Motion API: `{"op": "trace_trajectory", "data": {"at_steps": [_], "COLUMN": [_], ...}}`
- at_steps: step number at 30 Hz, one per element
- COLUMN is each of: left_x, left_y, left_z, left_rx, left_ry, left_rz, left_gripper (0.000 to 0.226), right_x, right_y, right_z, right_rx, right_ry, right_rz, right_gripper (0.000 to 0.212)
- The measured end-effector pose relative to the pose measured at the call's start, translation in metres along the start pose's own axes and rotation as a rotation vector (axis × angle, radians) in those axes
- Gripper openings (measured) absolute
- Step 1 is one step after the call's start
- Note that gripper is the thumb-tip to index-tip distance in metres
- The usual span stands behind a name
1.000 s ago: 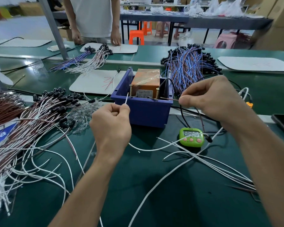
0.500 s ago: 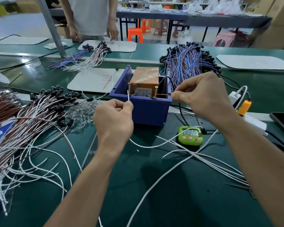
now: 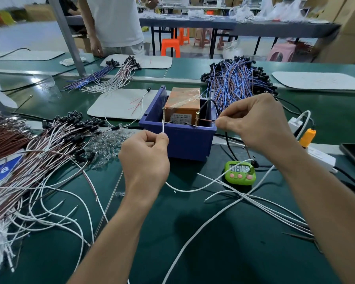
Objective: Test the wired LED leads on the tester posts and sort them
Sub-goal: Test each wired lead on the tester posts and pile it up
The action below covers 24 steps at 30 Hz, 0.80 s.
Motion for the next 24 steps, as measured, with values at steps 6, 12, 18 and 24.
{"op": "trace_trajectory", "data": {"at_steps": [6,12,18,24], "left_x": [-0.001,-0.005,-0.006,-0.006], "left_y": [-0.001,-0.004,-0.004,-0.002], "left_z": [0.001,-0.003,-0.011,-0.017], "left_rx": [-0.007,0.034,0.095,0.126], "left_ry": [0.01,0.017,-0.021,-0.051], "left_rz": [-0.002,-0.027,-0.027,-0.026], "left_gripper": [0.03,0.031,0.025,0.027], "right_x": [0.0,0.002,0.003,0.002], "right_y": [0.002,0.002,0.004,0.007], "right_z": [-0.003,-0.005,0.001,0.0], "right_rx": [0.043,0.061,0.015,-0.006], "right_ry": [0.014,0.015,-0.03,-0.03], "right_rz": [0.015,0.026,0.028,0.036], "right_gripper": [0.015,0.018,0.014,0.011]}}
Point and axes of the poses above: each hand's wrist, its own y-axis away from the middle knuckle, its own z-axis out of the palm, x = y × z, the point moved 9 cm from there along -y, towards the middle knuckle, and after that the axes turned 6 degrees about z, right-handed, at the moved point
